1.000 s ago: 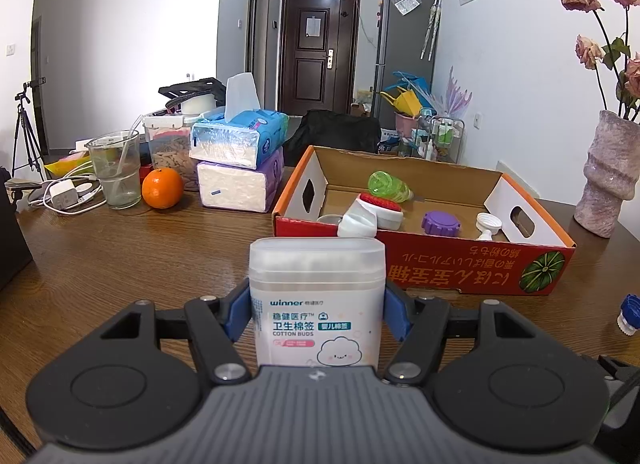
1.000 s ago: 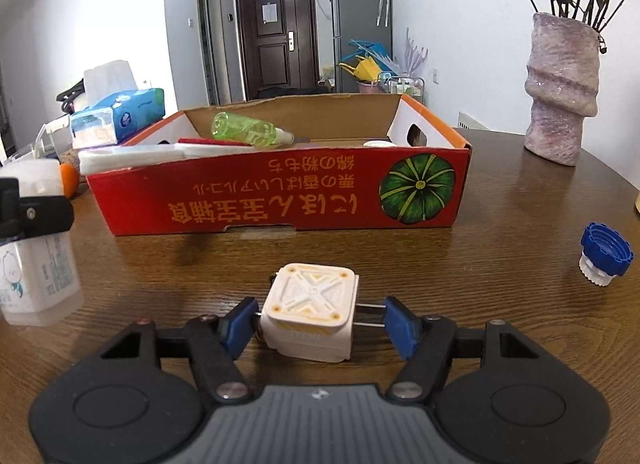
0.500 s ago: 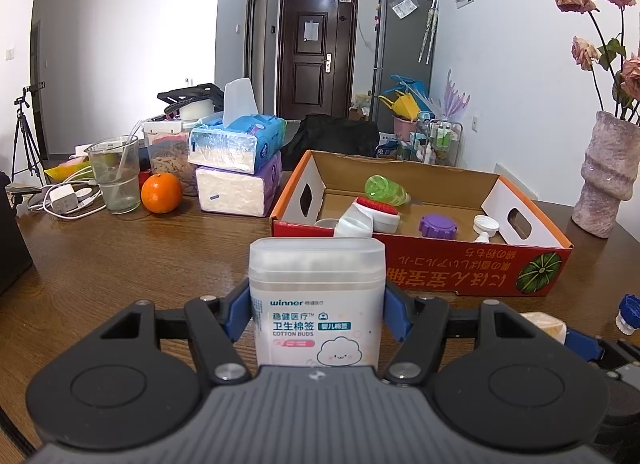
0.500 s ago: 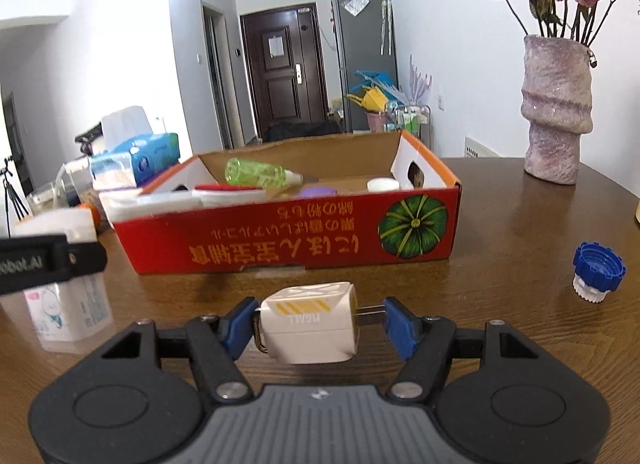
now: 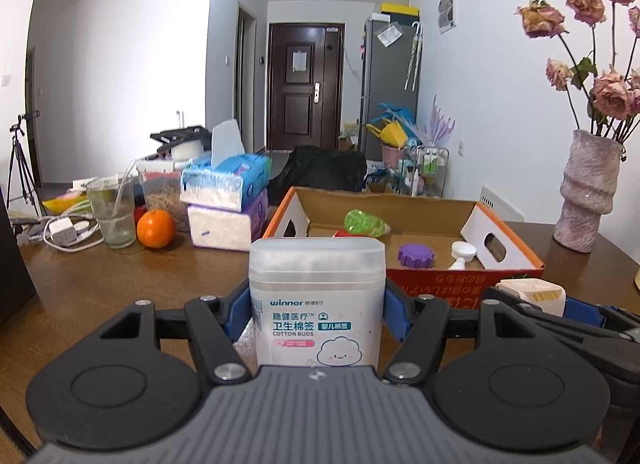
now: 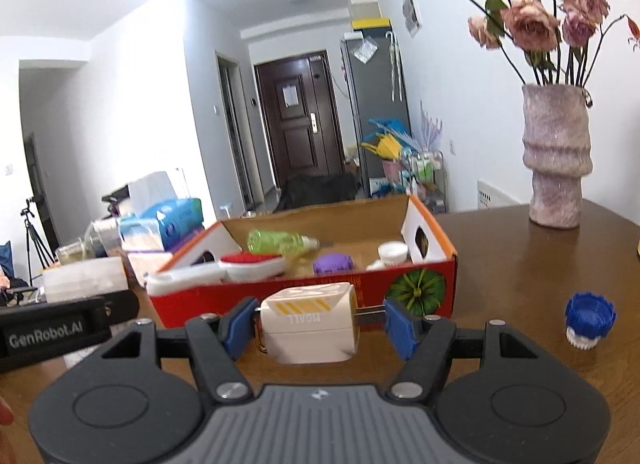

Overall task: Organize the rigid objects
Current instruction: 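Carry the cotton buds box and beige plug over the cardboard box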

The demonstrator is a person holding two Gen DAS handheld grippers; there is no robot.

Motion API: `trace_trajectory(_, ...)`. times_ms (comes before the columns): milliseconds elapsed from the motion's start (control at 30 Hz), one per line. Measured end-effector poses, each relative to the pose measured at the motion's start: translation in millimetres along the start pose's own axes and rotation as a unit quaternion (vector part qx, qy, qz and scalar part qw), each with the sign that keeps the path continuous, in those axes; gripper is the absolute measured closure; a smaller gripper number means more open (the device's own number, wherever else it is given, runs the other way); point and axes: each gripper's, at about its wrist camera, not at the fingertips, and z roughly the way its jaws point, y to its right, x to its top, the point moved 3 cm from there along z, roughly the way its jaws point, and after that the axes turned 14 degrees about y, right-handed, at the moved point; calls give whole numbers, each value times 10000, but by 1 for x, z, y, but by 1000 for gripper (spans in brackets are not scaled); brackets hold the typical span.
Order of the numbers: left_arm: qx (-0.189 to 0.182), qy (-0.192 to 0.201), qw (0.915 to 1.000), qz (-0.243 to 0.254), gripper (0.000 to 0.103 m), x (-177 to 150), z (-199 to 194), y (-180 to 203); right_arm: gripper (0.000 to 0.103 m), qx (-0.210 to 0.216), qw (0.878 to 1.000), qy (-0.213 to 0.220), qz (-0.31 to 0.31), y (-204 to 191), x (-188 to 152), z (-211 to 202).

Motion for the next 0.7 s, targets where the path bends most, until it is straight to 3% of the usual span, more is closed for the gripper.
trace_trajectory(700,34,261,9994,-227,36,23,21,23,36,53,9993,358,57,19,23,24)
